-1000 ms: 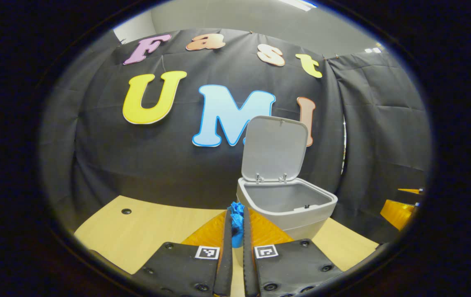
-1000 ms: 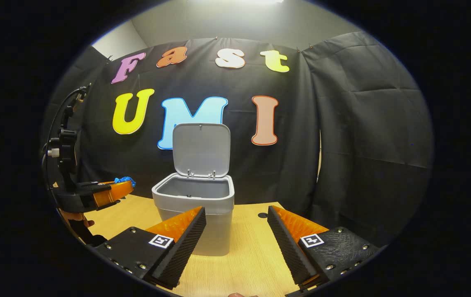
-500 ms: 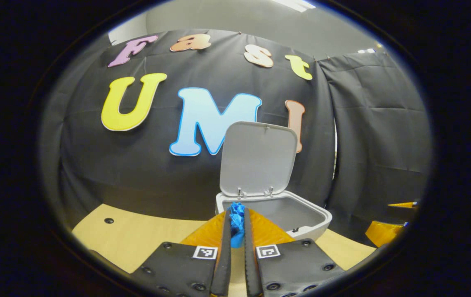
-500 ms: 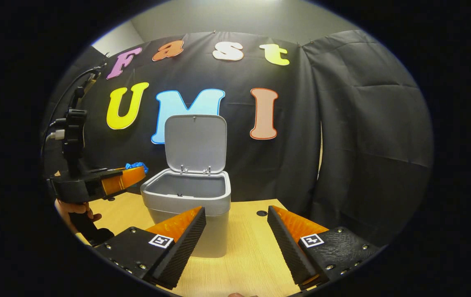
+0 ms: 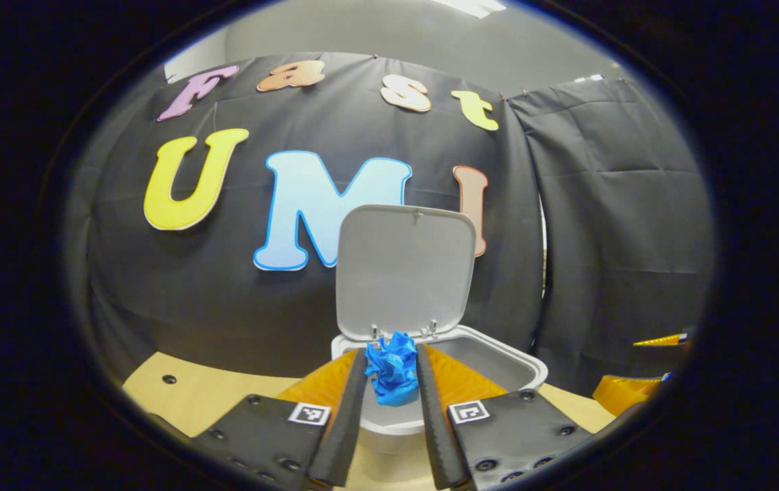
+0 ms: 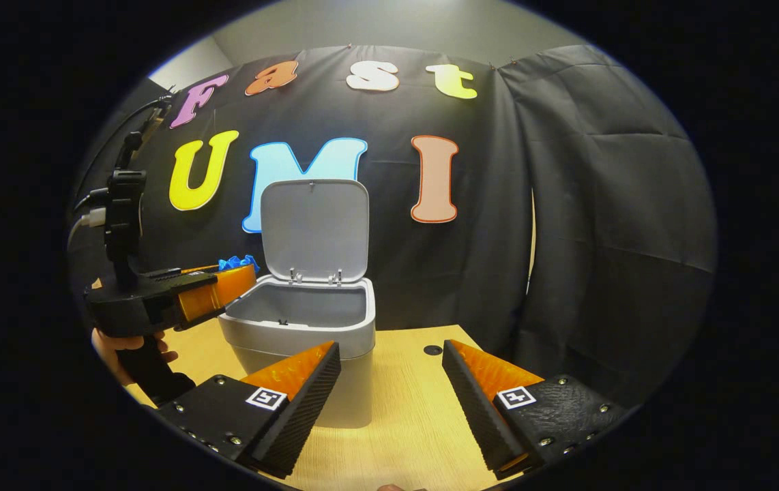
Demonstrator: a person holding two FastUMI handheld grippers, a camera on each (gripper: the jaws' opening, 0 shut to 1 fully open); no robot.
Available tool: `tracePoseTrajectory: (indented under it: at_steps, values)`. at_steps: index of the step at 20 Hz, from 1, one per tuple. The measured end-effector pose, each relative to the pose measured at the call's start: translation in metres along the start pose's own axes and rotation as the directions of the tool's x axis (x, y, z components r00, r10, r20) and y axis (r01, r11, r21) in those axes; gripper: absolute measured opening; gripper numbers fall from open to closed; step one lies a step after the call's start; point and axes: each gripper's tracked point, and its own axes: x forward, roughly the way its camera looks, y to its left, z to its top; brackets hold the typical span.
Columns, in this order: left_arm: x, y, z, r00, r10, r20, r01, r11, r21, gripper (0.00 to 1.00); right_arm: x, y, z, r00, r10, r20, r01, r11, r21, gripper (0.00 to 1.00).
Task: Press the lid of the desktop garbage bin to open it, pick up the crumpled paper on the desktop and throw it into the bin, then pick up the pop can on the desktop and drop it into the bin, and finally close the garbage bin lid.
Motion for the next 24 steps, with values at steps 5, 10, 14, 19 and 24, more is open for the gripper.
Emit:
tracePoseTrajectory:
  at_steps: [5,10,14,19,24]
  values:
    - [-0.002,0.002,-0.002,1.0,0.01,-0.007,-0.01,1.0,-0.01,0.82,-0.004,0.002,-0.001,1.0,0.006,0.003,-0.006,1.0,-0.007,0.96]
    - [-0.014,0.011,-0.001,0.999,0.041,-0.009,-0.041,0.999,-0.021,0.95,-0.009,0.009,0.001,1.0,0.024,0.013,-0.024,1.0,-0.008,0.96]
    - [-0.031,0.026,0.006,0.996,0.083,0.012,-0.083,0.996,-0.04,0.95,-0.017,0.019,0.001,0.998,0.052,0.019,-0.052,0.998,-0.019,0.96]
    - [-0.062,0.044,0.013,0.991,0.126,0.036,-0.125,0.991,-0.038,0.95,-0.03,0.042,-0.004,0.993,0.116,0.014,-0.116,0.993,-0.026,0.96]
    - [-0.092,0.057,0.013,0.988,0.151,0.042,-0.15,0.988,-0.03,0.95,-0.043,0.078,-0.018,0.977,0.213,-0.018,-0.213,0.977,-0.026,0.96]
